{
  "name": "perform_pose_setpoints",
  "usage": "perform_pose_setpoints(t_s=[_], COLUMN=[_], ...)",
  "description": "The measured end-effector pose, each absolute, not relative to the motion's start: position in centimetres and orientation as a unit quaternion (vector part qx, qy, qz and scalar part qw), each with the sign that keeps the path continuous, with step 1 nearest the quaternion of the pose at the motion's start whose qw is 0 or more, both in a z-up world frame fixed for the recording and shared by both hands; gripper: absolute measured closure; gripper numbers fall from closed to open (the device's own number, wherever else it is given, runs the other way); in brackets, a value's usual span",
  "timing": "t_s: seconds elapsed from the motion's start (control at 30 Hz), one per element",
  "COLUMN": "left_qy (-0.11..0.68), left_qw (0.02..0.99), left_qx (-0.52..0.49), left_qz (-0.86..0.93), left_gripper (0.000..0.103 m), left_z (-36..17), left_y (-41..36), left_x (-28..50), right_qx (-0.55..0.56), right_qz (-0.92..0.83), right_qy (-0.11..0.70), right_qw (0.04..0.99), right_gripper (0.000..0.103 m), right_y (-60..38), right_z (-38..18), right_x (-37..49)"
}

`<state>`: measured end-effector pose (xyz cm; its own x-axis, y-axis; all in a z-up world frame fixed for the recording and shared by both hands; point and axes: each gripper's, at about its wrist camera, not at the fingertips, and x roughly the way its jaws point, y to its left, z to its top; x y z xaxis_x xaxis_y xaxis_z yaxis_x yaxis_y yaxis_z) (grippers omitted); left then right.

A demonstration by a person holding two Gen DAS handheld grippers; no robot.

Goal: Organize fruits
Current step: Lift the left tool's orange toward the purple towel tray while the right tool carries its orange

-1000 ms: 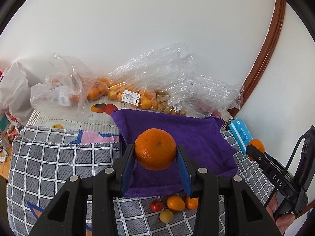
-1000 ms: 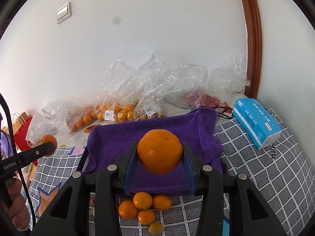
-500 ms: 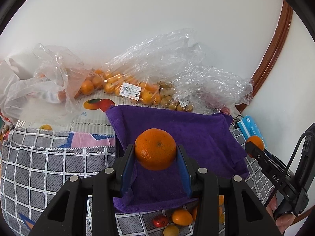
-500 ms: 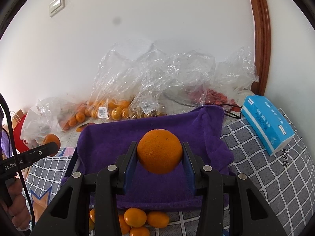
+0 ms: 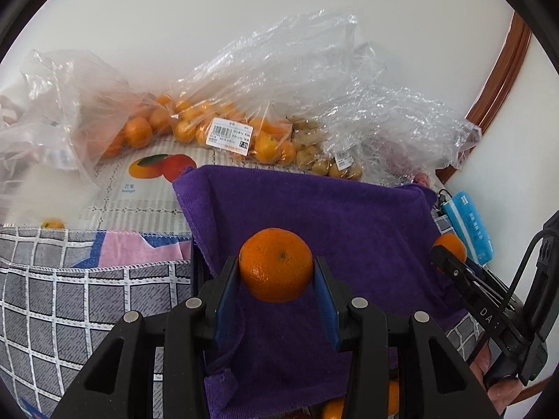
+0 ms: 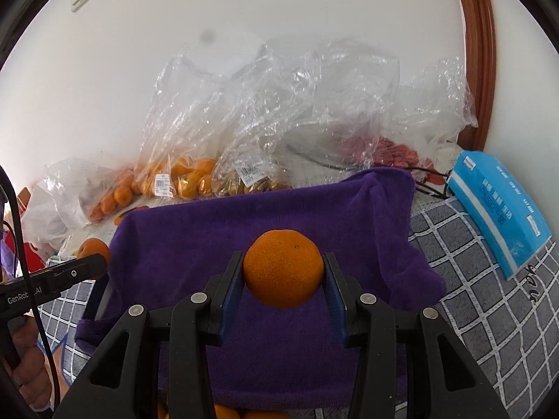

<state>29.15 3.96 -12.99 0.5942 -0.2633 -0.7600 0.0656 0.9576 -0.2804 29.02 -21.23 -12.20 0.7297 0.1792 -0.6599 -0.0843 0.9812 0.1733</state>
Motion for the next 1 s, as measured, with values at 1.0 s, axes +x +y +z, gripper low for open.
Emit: perform_pose_setpoints(t_s=[1.0], left_qy=[0.491], left_qw=[0.862], left_qx=[-0.085], left_qz=[-0.095], left_gripper=[0.063], left_z=[-16.1], left_y=[2.2], left_x=[31.1], right_qx=[0.055], right_qz=[0.062], right_qy=[0.41], right_qw=[0.908], right_gripper=[0.059], right_y=[-20.9], right_z=[-16.7], right_x=[31.4])
